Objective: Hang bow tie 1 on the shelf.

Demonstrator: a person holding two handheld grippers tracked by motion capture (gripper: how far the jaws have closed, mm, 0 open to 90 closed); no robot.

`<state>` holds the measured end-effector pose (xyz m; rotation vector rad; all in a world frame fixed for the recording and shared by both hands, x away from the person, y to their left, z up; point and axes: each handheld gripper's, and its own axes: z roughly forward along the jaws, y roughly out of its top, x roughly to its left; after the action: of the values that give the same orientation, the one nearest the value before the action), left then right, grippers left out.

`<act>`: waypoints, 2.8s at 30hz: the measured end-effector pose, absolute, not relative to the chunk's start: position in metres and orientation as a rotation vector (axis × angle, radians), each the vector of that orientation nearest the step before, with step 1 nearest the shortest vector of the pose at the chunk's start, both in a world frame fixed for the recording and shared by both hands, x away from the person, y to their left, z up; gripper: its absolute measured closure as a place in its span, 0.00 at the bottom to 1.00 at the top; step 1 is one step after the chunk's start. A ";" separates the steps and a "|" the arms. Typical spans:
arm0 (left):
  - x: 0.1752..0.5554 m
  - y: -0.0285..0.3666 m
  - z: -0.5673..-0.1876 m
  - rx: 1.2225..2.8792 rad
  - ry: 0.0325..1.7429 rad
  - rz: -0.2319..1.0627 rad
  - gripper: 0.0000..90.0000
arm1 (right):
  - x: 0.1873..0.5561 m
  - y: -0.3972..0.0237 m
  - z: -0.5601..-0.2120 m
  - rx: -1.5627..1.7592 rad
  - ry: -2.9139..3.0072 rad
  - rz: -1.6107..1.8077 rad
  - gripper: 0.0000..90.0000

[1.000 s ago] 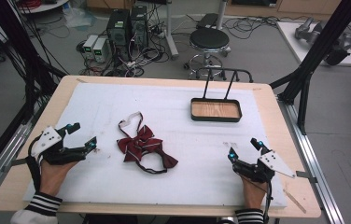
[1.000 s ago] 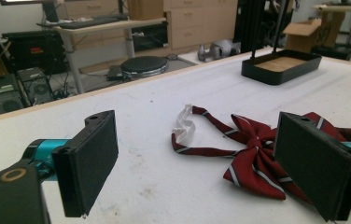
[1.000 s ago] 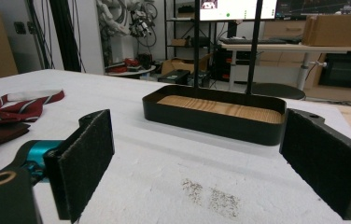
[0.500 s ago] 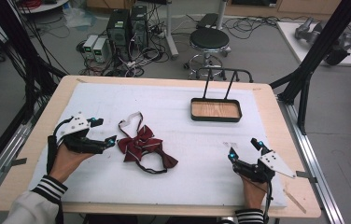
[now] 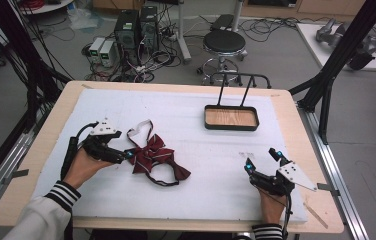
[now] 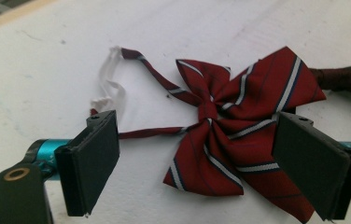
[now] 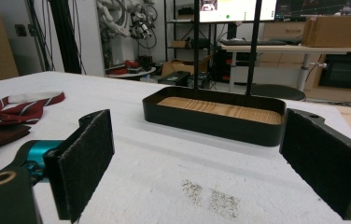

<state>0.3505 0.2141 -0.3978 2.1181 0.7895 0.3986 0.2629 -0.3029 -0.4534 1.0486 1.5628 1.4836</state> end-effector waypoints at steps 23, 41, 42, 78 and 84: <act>0.368 0.183 -0.417 2.339 0.913 0.220 0.20 | 0.263 -0.304 -0.453 1.054 1.555 1.494 0.10; 0.369 0.177 -0.420 2.368 0.914 0.200 0.58 | 0.263 -0.305 -0.454 1.063 1.547 1.505 0.10; 0.369 0.177 -0.420 2.368 0.914 0.202 0.64 | 0.263 -0.305 -0.454 1.062 1.548 1.505 0.10; 0.344 0.187 -0.385 2.223 0.685 0.427 0.96 | 0.263 -0.306 -0.453 1.058 1.547 1.513 0.10; 0.341 0.191 -0.368 2.159 0.594 0.457 0.96 | 0.266 -0.307 -0.452 1.055 1.598 1.533 0.10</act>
<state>0.3412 0.1914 -0.3679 2.1589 0.5943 0.4567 0.2658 -0.3067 -0.4516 1.0546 1.5984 1.5328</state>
